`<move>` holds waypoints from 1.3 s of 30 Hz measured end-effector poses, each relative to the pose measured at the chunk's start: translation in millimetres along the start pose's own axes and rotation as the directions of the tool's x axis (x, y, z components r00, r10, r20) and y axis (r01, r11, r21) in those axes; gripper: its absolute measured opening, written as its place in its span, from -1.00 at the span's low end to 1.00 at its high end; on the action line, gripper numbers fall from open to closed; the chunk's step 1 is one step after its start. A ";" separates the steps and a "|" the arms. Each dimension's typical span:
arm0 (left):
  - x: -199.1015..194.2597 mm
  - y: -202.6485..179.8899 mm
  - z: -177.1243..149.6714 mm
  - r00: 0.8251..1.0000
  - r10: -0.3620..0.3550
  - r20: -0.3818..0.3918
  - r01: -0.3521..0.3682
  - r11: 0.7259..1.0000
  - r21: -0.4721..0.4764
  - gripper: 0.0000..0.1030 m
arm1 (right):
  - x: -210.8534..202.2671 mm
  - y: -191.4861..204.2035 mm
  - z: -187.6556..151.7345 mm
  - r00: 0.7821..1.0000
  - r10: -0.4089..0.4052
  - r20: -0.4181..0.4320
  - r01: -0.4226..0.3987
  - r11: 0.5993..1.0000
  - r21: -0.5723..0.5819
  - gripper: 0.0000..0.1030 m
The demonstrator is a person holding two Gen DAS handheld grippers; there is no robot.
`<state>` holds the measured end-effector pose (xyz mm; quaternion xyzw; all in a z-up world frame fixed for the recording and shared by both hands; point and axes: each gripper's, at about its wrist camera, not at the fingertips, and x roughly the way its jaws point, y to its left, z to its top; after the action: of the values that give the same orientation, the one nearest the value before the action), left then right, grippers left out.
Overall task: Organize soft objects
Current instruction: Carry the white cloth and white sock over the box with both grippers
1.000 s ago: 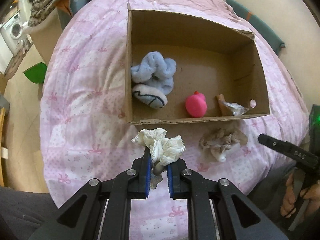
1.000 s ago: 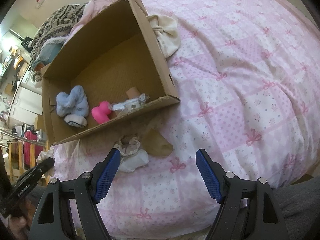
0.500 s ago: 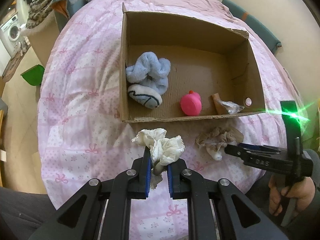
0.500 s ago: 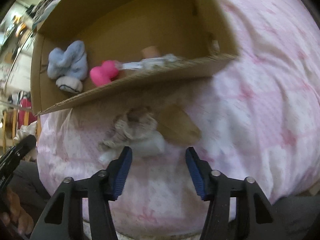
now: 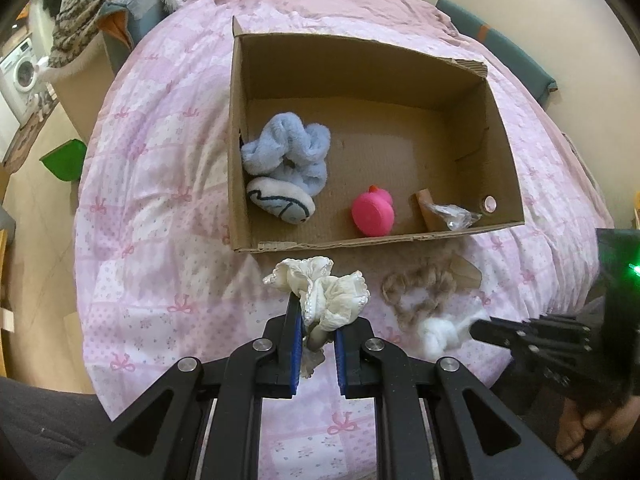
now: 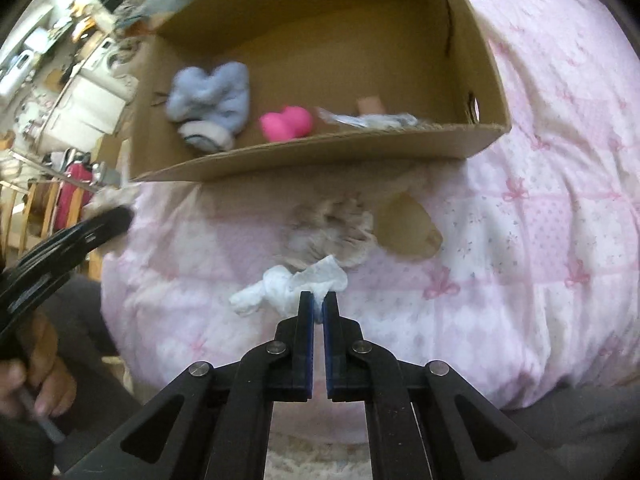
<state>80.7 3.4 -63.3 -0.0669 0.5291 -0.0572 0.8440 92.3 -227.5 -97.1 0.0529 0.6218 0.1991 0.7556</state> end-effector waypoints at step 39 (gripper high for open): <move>-17.4 6.7 0.3 0.991 0.103 0.090 -0.100 0.994 -0.037 -0.76 | -99.9 -7.4 3.2 0.871 0.233 0.433 -0.252 0.968 -0.015 -0.88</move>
<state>73.6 12.9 -49.0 -0.0561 0.4934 -0.0027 0.8680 82.4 -270.4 -7.1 0.1888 0.4316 0.2627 0.8421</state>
